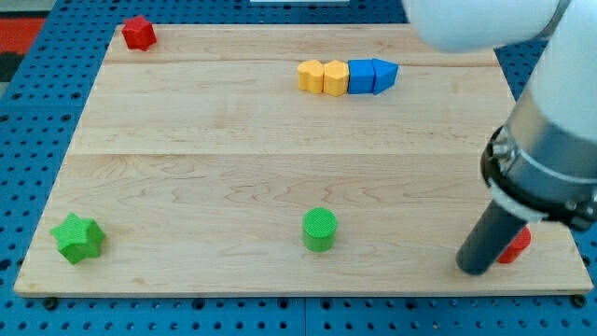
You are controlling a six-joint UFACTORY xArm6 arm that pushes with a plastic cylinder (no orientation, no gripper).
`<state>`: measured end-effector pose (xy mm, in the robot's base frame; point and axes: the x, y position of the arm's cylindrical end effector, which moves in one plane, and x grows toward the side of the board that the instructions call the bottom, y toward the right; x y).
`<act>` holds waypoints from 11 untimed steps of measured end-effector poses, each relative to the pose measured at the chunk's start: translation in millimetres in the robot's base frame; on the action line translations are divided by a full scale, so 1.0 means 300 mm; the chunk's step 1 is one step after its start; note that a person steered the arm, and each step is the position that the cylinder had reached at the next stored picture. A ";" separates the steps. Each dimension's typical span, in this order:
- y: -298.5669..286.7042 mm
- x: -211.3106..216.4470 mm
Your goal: Push the red circle slightly towards the left of the board
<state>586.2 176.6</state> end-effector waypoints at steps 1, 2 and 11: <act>-0.176 -0.001; -0.209 -0.012; 0.227 0.022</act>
